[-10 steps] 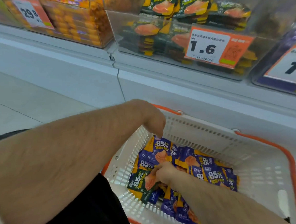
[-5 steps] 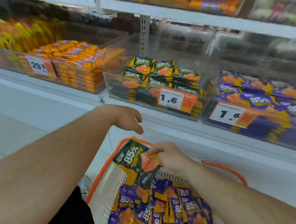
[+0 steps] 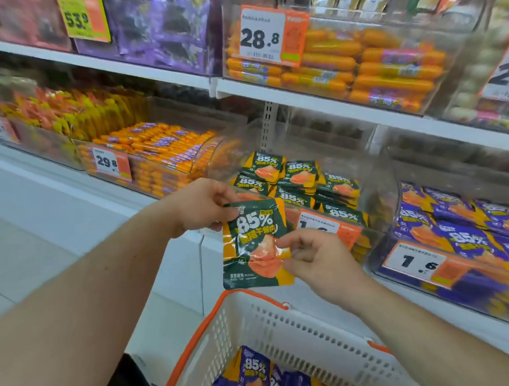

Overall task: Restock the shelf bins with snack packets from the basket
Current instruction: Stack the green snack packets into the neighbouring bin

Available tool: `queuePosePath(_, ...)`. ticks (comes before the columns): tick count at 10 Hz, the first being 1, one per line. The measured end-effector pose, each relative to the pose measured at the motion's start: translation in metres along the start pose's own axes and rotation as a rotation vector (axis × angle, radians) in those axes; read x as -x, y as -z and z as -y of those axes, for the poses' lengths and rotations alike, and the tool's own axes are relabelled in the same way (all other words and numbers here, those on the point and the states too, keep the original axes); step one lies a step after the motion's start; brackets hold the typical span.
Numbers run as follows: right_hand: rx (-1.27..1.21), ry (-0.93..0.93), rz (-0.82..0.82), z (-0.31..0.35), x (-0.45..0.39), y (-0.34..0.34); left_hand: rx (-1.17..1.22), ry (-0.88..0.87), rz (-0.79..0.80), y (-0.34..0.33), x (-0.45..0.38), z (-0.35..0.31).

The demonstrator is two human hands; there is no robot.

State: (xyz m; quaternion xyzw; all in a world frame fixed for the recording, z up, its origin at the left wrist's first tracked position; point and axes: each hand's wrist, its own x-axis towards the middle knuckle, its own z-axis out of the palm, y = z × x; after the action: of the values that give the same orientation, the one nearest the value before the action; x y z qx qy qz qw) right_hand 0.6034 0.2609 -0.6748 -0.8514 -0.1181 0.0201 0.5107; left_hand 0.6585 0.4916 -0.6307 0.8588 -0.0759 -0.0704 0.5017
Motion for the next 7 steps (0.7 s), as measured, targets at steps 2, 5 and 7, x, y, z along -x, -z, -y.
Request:
queuePosePath(2,-0.017,0.075,-0.219,0.04,-0.037,0.011,0.218,-0.034,-0.543,0.005,-0.019,0.002)
queuePosePath(5,-0.065,-0.247,-0.215,0.045,-0.153,0.015,-0.37,-0.042,-0.529,-0.011,-0.032,0.02)
queuePosePath(7,0.239,-0.216,-0.035,0.043,-0.179,-0.016,-0.375,-0.031,-0.482,-0.023,-0.038,0.023)
